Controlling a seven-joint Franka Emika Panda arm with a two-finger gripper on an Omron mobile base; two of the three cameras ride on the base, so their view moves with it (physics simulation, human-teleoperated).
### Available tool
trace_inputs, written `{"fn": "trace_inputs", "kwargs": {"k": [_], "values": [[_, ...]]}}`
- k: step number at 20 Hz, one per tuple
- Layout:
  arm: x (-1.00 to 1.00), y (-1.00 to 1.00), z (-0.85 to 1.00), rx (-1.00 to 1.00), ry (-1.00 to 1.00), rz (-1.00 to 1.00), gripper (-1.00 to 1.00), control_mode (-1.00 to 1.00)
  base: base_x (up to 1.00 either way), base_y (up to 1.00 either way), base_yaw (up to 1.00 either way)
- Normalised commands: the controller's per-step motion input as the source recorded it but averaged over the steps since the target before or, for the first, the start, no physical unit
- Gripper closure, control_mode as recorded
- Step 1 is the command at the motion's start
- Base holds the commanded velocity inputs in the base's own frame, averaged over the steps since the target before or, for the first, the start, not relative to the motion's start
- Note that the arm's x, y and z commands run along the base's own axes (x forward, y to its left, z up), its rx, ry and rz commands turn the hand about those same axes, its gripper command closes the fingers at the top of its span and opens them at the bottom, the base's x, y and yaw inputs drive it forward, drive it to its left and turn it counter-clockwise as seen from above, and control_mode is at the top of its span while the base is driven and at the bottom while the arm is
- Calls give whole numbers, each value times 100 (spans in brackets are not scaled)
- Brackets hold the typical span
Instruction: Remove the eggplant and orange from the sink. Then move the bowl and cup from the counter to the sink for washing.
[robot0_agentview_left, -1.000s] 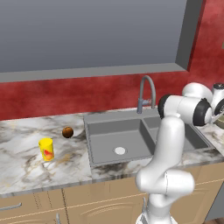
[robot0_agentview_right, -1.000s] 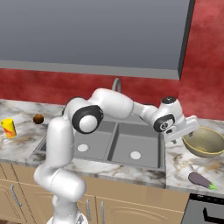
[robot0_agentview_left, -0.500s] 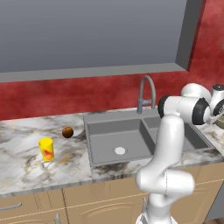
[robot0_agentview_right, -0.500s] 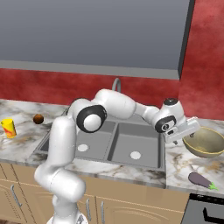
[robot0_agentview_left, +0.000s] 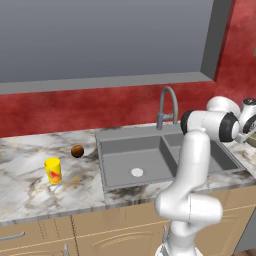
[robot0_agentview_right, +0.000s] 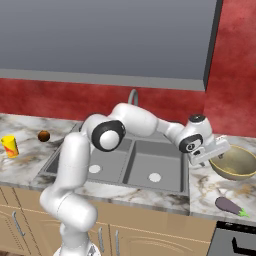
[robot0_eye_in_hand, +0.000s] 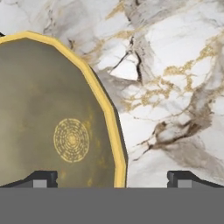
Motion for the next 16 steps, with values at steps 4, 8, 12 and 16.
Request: {"fn": "trace_inputs", "kwargs": {"k": [4, 8, 12, 16], "values": [[7, -8, -9, 0, 0, 0, -100, -100, 0, 0, 0], [5, -6, -9, 0, 0, 0, -100, -100, 0, 0, 0], [2, -1, -10, 0, 0, 0, 100, -100, 0, 0, 0], [0, -1, -11, 0, 0, 0, 100, -100, 0, 0, 0]]}}
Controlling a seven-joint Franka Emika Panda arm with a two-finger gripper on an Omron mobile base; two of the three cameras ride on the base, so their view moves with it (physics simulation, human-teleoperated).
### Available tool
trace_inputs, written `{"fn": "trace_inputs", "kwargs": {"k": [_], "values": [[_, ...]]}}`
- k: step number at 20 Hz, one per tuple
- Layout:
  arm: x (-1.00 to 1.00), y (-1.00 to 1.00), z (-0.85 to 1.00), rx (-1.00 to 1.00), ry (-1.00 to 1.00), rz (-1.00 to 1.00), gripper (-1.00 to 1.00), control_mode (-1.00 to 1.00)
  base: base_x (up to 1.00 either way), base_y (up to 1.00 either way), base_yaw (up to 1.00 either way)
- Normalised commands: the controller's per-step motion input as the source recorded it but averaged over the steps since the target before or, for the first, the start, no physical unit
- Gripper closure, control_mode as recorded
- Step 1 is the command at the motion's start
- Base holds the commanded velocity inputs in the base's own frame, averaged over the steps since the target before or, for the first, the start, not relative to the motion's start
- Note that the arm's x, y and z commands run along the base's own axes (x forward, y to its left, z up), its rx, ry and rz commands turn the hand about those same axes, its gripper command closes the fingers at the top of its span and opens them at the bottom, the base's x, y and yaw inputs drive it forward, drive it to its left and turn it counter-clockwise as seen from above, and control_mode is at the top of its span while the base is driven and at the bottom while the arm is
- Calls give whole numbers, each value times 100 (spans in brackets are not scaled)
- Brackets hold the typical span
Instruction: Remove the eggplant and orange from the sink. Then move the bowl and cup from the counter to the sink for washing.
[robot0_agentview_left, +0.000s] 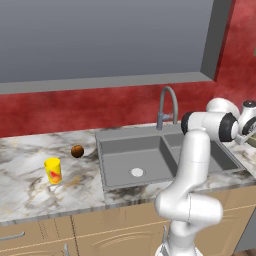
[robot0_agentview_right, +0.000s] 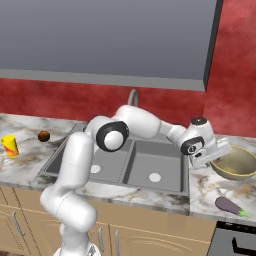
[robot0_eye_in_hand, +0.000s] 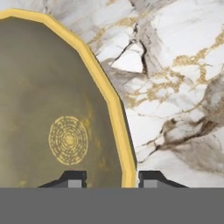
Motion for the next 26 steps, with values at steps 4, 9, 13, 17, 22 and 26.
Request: {"fn": "trace_inputs", "kwargs": {"k": [4, 9, 13, 17, 22, 26], "values": [[1, -1, -12, 0, 0, 0, 100, -100, 0, 0, 0], [1, -2, -14, 0, 0, 0, 100, -100, 0, 0, 0], [-2, 0, -1, 0, -4, 0, 100, -100, 0, 0, 0], [-15, 3, 15, 0, -6, 0, 100, -100, 0, 0, 0], [-24, 8, 26, 0, -11, 0, 100, -100, 0, 0, 0], [-22, 12, 27, 0, -16, 3, 100, -100, 0, 0, 0]]}}
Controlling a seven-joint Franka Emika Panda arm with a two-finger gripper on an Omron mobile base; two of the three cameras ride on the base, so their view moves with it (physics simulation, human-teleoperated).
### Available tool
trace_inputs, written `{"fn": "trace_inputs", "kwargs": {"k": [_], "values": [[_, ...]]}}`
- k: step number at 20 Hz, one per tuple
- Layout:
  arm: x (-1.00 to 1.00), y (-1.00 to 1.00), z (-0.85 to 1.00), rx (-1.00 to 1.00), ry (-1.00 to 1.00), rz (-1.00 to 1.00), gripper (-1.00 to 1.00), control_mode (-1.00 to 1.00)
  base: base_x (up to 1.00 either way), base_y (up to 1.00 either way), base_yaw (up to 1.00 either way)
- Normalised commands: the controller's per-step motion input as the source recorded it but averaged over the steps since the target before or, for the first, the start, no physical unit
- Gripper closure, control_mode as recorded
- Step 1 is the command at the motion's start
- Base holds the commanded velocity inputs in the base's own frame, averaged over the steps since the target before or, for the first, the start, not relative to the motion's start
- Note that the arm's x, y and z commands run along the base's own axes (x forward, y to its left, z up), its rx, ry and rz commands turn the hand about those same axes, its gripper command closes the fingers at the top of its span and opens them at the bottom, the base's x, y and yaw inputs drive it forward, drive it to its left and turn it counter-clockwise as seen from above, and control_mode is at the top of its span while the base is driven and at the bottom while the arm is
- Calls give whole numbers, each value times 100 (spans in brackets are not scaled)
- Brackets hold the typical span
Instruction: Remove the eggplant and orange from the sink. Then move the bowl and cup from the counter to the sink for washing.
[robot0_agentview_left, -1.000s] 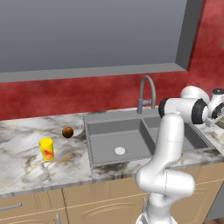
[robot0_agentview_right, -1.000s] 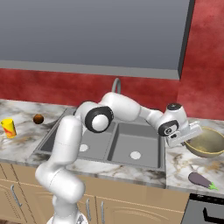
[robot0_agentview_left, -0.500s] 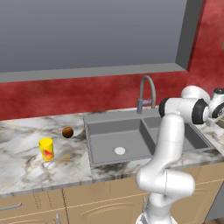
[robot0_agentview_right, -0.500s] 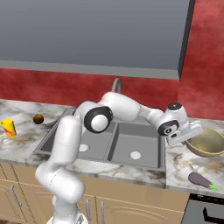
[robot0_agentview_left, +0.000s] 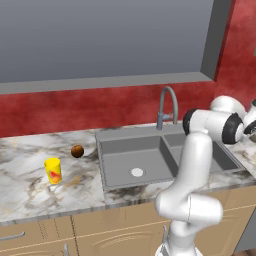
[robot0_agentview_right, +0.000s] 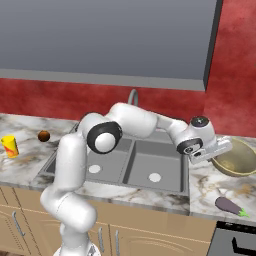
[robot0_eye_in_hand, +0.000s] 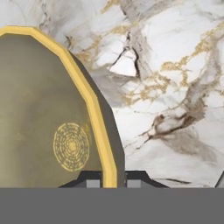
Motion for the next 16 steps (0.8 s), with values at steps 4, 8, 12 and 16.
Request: {"fn": "trace_inputs", "kwargs": {"k": [4, 8, 12, 16], "values": [[-22, 11, 28, 0, -15, 4, 100, -100, 0, 0, 0], [-21, 13, 25, 0, -6, 4, 100, -100, 0, 0, 0], [-13, 15, 29, 0, 0, 9, 100, -100, 0, 0, 0], [-8, 11, 39, -1, 6, 14, 100, -100, 0, 0, 0]]}}
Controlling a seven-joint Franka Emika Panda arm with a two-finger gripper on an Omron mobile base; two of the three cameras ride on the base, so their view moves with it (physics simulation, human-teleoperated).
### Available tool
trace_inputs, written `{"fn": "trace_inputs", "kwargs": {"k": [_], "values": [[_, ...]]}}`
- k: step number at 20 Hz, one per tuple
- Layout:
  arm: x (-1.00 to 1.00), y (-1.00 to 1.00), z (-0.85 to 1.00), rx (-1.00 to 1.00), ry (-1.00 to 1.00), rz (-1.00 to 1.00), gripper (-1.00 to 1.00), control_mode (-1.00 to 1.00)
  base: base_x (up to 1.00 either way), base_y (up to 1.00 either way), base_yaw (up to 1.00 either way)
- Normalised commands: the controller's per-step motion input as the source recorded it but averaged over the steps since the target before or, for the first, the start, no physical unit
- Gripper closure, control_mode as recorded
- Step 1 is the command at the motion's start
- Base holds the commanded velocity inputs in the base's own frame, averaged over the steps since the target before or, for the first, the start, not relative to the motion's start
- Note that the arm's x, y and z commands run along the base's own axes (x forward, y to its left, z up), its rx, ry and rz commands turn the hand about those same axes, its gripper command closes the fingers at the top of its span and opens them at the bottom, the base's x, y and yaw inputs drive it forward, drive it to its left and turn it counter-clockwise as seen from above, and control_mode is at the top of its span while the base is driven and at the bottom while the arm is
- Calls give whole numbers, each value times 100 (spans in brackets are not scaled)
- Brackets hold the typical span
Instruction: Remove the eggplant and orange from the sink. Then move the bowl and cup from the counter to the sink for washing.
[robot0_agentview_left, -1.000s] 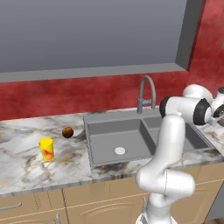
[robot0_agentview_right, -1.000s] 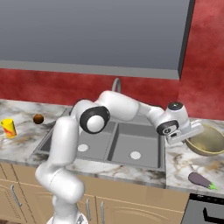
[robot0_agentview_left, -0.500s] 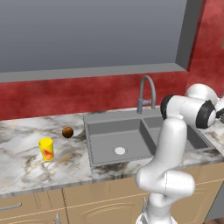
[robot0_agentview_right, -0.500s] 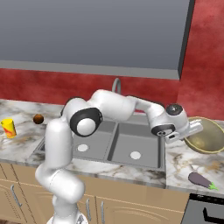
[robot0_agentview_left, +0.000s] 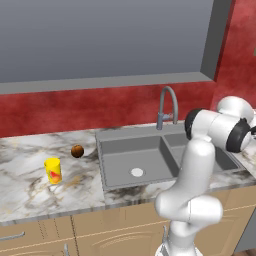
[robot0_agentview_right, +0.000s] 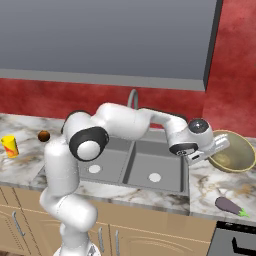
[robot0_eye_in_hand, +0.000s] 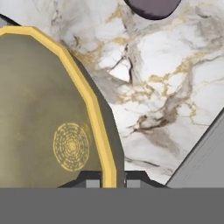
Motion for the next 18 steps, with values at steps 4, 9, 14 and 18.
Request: {"fn": "trace_inputs", "kwargs": {"k": [4, 9, 14, 18], "values": [[-14, 15, 37, -1, 12, 16, 100, -100, 0, 0, 0], [-23, 15, 26, -1, 11, 13, 100, -100, 0, 0, 0], [-26, 17, 22, 0, 7, 11, 100, -100, 0, 0, 0], [-29, 17, 20, 0, 1, 11, 100, -100, 0, 0, 0]]}}
